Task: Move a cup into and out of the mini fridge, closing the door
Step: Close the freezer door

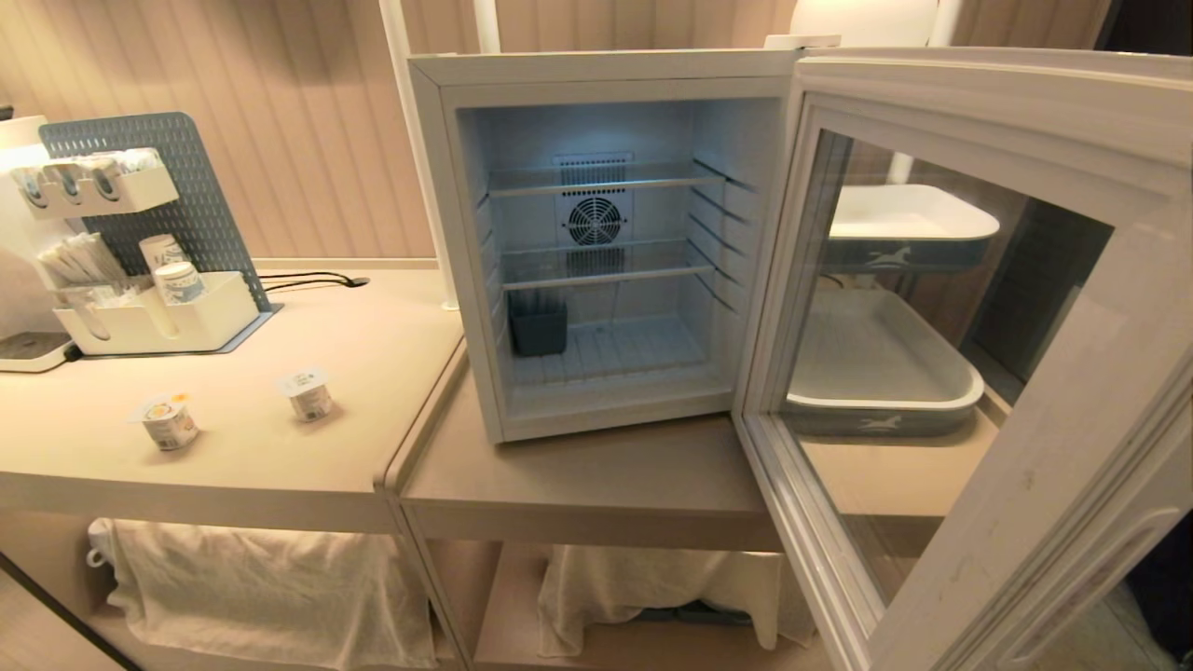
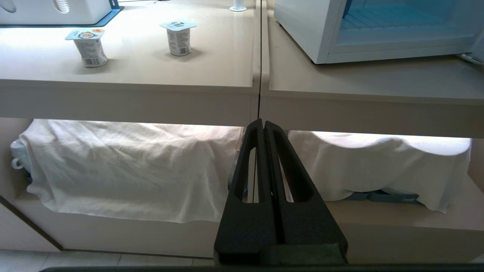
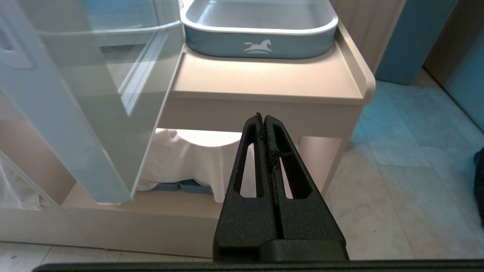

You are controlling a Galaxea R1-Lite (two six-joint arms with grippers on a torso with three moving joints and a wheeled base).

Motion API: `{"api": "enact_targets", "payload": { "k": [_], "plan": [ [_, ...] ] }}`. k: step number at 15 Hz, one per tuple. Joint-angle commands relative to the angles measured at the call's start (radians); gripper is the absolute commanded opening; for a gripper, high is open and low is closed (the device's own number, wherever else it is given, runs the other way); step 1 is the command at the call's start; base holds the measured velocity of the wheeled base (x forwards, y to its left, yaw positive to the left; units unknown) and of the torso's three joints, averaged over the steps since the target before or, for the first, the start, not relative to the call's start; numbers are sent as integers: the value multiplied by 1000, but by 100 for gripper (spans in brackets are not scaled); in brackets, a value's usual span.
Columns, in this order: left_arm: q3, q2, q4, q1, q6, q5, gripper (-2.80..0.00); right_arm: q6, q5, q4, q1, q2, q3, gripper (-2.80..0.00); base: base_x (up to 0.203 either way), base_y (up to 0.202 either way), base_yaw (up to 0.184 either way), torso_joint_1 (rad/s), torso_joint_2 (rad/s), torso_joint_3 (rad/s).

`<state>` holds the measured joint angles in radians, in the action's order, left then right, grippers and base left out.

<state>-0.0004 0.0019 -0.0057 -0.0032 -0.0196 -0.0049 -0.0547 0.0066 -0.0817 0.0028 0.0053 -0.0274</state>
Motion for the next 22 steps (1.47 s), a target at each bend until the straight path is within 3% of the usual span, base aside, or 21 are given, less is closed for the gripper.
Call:
{"api": "enact_targets", "payload": {
  "k": [1,6,9,13,14,15,16,17,19,20,21,22],
  "plan": [
    [-1,0,0,0,0,0,-280,-1,0,0,0,4,0,-280,0,0,0,0,0,0],
    [0,0,0,0,-2,0,-280,1,-2,3,0,4,-31,-280,0,0,0,0,0,0],
    [0,0,0,0,0,0,-280,74,-11,-54,-1,91,-274,-280,0,0,0,0,0,0],
    [-1,0,0,0,-1,0,-280,276,-74,-101,-2,616,-527,-280,0,0,0,0,0,0],
    [0,0,0,0,-1,0,-280,309,-66,-108,-3,747,-580,-280,0,0,0,0,0,0],
    [0,0,0,0,0,0,-280,328,-4,-113,-7,863,-631,-280,0,0,0,0,0,0],
    [0,0,0,0,-2,0,-280,318,141,-116,-28,946,-662,-280,0,0,0,0,0,0],
    [0,0,0,0,-2,0,-280,289,356,-118,-62,994,-682,-280,0,0,0,0,0,0],
    [-1,0,0,0,0,0,-280,184,967,-122,-171,1078,-717,-280,0,0,0,0,0,0],
    [-1,0,0,0,0,0,-280,117,1198,-124,-220,1151,-736,-280,0,0,0,0,0,0],
    [-1,0,0,0,0,0,-280,57,1354,-125,-258,1229,-754,-280,0,0,0,0,0,0],
    [0,0,0,0,0,0,-280,3,1439,-125,-280,1284,-768,-280,0,0,0,0,0,0]
  ]
}}
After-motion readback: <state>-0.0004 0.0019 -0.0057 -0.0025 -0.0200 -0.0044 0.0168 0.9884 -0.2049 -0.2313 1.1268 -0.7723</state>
